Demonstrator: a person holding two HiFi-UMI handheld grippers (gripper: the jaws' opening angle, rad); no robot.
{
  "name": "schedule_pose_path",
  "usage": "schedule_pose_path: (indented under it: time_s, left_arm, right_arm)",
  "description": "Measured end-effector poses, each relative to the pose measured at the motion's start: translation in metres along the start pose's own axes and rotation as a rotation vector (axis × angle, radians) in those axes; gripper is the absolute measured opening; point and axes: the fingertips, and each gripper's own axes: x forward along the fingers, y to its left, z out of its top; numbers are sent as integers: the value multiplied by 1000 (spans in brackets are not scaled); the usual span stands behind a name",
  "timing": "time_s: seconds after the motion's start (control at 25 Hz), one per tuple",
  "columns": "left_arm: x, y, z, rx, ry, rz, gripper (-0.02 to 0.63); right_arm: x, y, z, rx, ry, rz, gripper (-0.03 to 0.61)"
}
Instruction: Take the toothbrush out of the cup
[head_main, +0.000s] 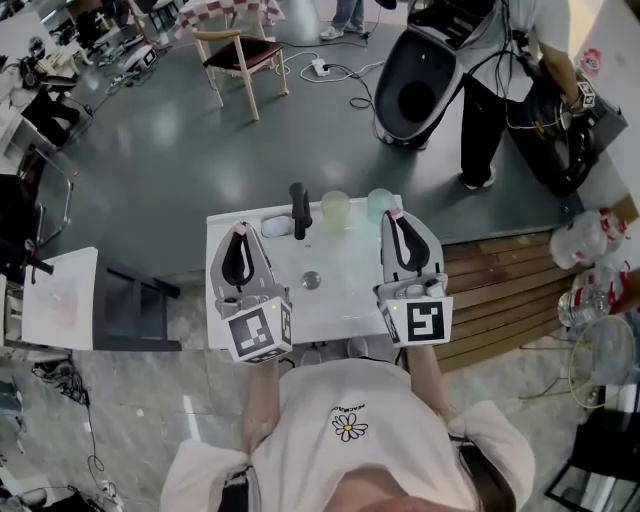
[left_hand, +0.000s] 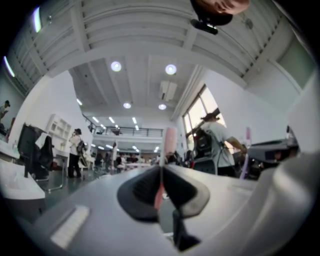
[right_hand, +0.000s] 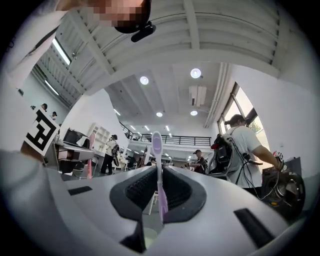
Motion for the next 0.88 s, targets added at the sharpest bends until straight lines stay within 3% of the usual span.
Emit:
schedule_pose_path:
  time_s: [0.88]
  left_arm:
    - [-2,1,-1,-12,-2,11,21]
  right_arm:
    - [0,0,-10,5,32,21,31]
